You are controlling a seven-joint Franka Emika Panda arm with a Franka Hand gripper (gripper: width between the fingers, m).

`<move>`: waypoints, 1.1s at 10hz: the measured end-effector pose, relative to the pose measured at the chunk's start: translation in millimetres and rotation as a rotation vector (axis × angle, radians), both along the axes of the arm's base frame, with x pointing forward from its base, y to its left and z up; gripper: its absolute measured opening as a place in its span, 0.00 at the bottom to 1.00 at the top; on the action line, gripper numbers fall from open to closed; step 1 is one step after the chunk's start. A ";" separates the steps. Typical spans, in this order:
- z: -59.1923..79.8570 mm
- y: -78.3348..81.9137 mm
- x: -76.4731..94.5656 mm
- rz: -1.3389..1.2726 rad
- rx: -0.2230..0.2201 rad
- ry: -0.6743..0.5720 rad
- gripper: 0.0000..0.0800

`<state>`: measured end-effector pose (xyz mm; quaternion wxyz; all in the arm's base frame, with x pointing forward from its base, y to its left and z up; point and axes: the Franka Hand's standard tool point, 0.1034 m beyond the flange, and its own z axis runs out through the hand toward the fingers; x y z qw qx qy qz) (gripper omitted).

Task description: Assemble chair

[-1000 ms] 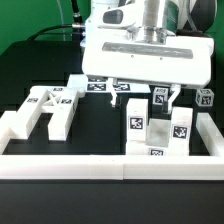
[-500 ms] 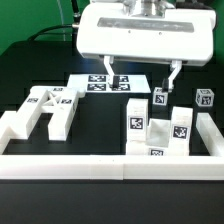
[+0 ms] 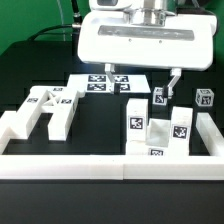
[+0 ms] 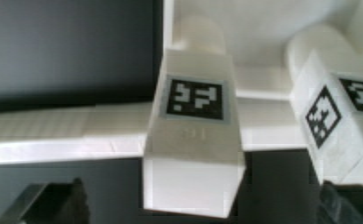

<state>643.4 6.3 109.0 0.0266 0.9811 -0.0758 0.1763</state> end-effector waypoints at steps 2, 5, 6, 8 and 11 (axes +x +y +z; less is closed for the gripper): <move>-4.1 0.7 -3.1 -0.008 0.034 0.140 0.81; -4.6 -2.6 -2.9 -0.024 0.074 0.307 0.81; -5.8 -0.6 4.9 -0.019 0.064 0.267 0.81; -13.6 -3.2 5.3 -0.019 0.057 0.269 0.81; -23.7 -6.8 5.5 -0.023 0.047 0.267 0.81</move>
Offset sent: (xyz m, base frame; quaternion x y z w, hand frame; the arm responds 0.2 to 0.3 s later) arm 0.0073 -0.0037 -0.0023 0.0086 -0.1316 -0.0059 0.9913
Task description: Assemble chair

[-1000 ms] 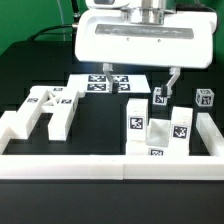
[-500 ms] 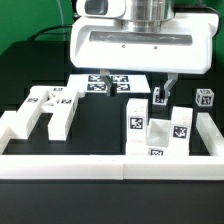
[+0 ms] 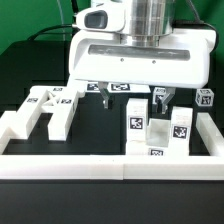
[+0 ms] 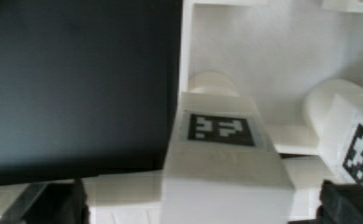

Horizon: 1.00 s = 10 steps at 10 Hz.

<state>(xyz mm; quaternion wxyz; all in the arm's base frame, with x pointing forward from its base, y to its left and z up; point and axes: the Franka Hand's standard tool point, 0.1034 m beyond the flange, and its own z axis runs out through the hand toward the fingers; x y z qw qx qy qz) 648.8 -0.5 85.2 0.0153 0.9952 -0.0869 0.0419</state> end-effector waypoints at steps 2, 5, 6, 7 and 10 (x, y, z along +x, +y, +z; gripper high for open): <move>-0.2 -0.3 -0.1 0.000 0.000 0.000 0.81; -0.4 -0.4 0.0 0.000 -0.001 0.000 0.37; -0.2 -0.5 0.3 -0.001 -0.001 -0.002 0.37; -0.2 -0.5 0.4 -0.009 0.000 -0.002 0.37; -0.1 -0.3 0.5 -0.071 0.007 -0.006 0.37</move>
Offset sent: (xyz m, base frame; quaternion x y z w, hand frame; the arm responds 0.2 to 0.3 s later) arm 0.0000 0.0000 0.0000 0.0000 0.0000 0.0000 1.0000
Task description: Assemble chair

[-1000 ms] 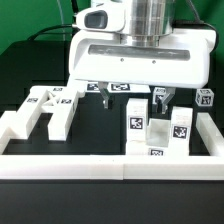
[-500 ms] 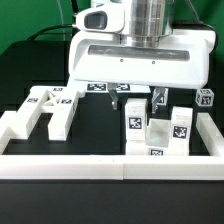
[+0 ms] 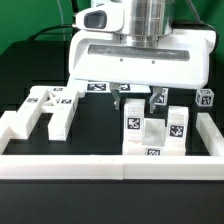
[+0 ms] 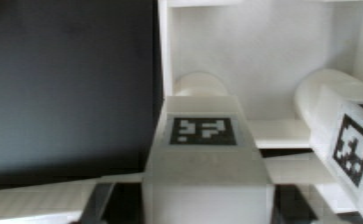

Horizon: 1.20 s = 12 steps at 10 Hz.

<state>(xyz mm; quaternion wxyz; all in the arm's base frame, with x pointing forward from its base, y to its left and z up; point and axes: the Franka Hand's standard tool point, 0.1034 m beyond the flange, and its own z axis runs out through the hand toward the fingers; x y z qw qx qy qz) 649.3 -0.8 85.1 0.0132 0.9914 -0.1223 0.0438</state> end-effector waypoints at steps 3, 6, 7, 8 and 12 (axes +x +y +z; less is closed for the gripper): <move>-0.5 0.2 -0.8 -0.303 0.027 -0.007 0.37; -1.4 1.3 -0.4 -0.578 0.050 -0.019 0.37; -1.6 2.8 -0.4 -0.691 0.059 -0.024 0.37; -1.8 4.6 0.0 -0.778 0.068 -0.029 0.37; -2.1 8.2 1.9 -1.051 0.108 -0.043 0.37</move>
Offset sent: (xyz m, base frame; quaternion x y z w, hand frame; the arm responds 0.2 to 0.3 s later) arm -0.0050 0.0023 -0.0042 0.0026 -0.0159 0.2472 0.9688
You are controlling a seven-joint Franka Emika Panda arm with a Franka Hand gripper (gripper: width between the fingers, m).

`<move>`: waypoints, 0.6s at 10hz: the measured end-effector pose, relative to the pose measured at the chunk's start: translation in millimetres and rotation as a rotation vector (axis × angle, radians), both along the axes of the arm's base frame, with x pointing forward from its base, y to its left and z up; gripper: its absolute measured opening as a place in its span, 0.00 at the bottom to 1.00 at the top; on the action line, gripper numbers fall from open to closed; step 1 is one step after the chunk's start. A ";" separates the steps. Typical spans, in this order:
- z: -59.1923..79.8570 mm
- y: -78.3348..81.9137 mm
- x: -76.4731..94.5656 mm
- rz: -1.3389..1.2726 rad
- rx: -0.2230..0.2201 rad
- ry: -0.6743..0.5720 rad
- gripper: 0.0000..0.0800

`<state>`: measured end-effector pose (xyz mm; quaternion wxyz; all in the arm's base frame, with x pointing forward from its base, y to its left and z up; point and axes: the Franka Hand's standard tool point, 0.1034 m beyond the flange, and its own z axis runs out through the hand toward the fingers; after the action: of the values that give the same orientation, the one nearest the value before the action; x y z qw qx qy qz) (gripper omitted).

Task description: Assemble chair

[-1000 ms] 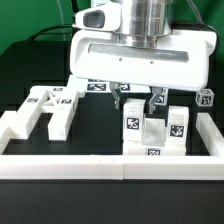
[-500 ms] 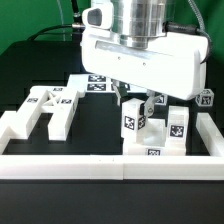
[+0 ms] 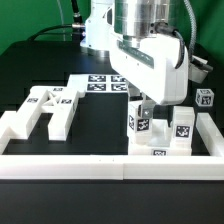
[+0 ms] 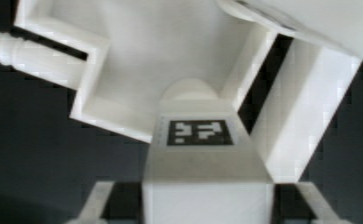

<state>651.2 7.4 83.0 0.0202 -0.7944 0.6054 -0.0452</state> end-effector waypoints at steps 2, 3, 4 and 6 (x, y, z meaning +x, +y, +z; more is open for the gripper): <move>-0.3 -1.6 -0.5 0.067 -0.007 0.004 0.46; -0.7 -1.5 -2.0 0.108 -0.012 0.018 0.71; -0.2 -2.4 -0.9 0.233 -0.026 0.015 0.79; 0.3 0.3 0.3 0.355 -0.043 0.012 0.81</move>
Offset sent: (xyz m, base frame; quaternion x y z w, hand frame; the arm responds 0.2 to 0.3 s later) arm 0.0011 -0.0003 0.0018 0.0056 0.0016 -0.1978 0.9802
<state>651.4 7.7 83.3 0.0075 -0.8893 0.4547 -0.0491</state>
